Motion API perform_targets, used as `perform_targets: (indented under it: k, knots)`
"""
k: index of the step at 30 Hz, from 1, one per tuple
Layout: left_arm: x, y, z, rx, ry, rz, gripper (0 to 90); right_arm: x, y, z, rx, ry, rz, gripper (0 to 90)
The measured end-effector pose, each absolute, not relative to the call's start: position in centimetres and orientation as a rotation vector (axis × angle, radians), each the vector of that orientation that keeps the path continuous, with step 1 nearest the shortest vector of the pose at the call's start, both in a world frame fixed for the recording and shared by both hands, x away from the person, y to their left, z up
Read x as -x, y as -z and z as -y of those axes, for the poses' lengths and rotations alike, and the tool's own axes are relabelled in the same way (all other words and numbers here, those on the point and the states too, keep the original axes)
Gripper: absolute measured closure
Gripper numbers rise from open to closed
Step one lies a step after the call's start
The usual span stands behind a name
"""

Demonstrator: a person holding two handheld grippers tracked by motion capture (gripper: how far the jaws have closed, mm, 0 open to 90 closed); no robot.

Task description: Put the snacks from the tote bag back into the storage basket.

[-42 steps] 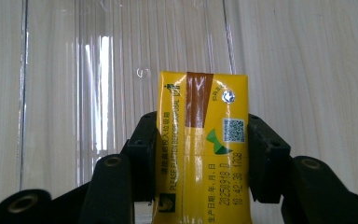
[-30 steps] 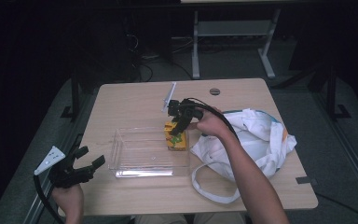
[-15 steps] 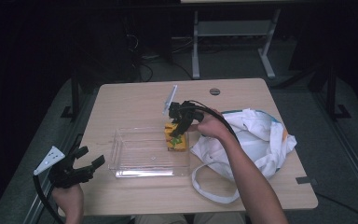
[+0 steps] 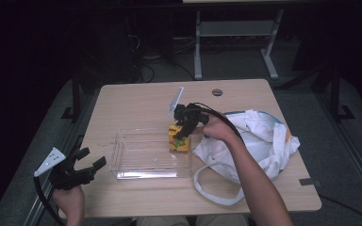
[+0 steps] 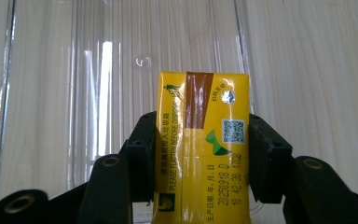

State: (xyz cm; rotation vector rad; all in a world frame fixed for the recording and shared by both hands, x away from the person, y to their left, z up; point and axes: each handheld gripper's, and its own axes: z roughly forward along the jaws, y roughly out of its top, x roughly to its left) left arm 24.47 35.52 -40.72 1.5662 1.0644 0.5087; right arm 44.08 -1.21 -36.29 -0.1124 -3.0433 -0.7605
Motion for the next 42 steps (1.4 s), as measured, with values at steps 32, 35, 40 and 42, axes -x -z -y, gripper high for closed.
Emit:
perform_targets:
  k: [32, 35, 40, 42]
  knots:
    - [-24.5, 40.7, -35.5, -1.566, -0.504, -1.068, 12.5, -43.7, 35.6, 1.5, 0.149, 0.791, 2.999, 44.3]
    - [-24.5, 40.7, -35.5, -1.573, -0.506, -1.064, 12.5, -43.7, 35.4, 1.6, 0.152, 0.804, 3.002, 43.8]
    - [-24.5, 40.8, -35.5, -1.571, -0.498, -1.068, 12.5, -43.7, 35.0, 2.0, 0.16, 0.829, 3.005, 42.7]
    - [-24.6, 40.8, -35.5, -1.57, -0.497, -1.07, 12.5, -43.7, 34.9, 2.2, 0.163, 0.838, 3.009, 42.7]
